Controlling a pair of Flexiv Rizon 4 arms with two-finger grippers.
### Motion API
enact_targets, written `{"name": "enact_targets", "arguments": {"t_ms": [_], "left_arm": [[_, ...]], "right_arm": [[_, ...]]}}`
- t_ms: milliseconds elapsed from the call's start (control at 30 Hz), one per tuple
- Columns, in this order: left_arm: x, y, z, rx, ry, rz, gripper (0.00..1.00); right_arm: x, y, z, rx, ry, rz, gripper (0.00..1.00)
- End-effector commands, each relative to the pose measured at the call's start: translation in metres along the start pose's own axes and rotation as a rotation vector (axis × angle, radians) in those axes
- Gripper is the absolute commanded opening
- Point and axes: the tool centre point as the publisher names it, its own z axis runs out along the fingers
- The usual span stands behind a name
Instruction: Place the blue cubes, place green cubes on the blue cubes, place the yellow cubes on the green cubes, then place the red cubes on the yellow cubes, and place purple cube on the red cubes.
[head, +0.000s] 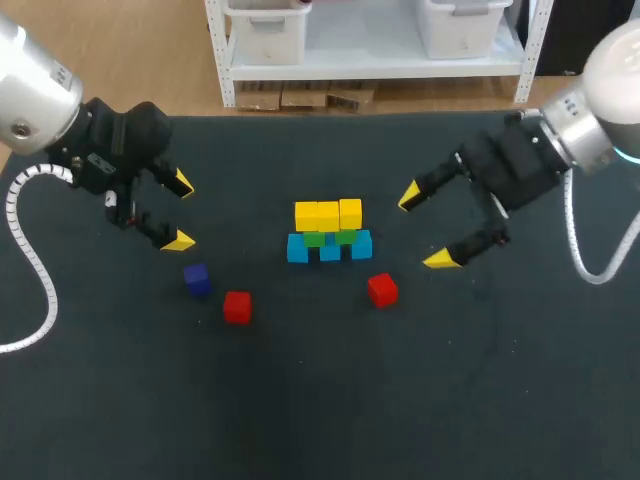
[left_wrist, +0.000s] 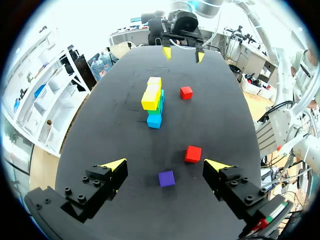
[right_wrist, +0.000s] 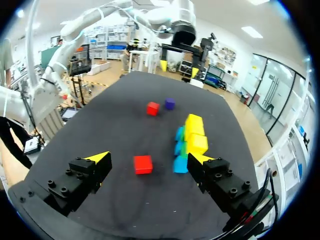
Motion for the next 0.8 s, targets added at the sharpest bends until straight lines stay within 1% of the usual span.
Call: {"name": "enact_targets", "arguments": {"t_ms": [33,200,367,500,533,567,600,800], "left_arm": [[0.001,0.000,0.000,-0.001,-0.005,0.003,1.00],[0.001,0.000,0.000,-0.001,-0.005,0.003,1.00],[0.001,0.000,0.000,-0.001,-0.005,0.003,1.00],[0.001,0.000,0.000,-0.001,-0.005,0.003,1.00],[0.001,0.000,0.000,-0.001,-0.005,0.003,1.00],[0.001,0.000,0.000,-0.001,-0.005,0.003,1.00],[0.001,0.000,0.000,-0.001,-0.005,0.003,1.00],[0.001,0.000,0.000,-0.001,-0.005,0.003,1.00]], "right_arm": [[0.004,0.008,0.004,-0.019,-0.016,-0.008,1.00],[0.009,0.018,0.018,-0.060,-0.026,-0.016,1.00],[0.019,0.020,0.038,-0.091,-0.026,-0.040,1.00],[0.027,0.019,0.054,-0.129,-0.010,-0.062,1.00],[0.028,0.019,0.058,-0.137,-0.008,-0.066,0.96],[0.030,0.017,0.061,-0.152,-0.009,-0.076,0.97],[0.032,0.016,0.064,-0.153,-0.007,-0.076,0.99],[0.041,0.013,0.075,-0.171,0.004,-0.072,0.97]]}}
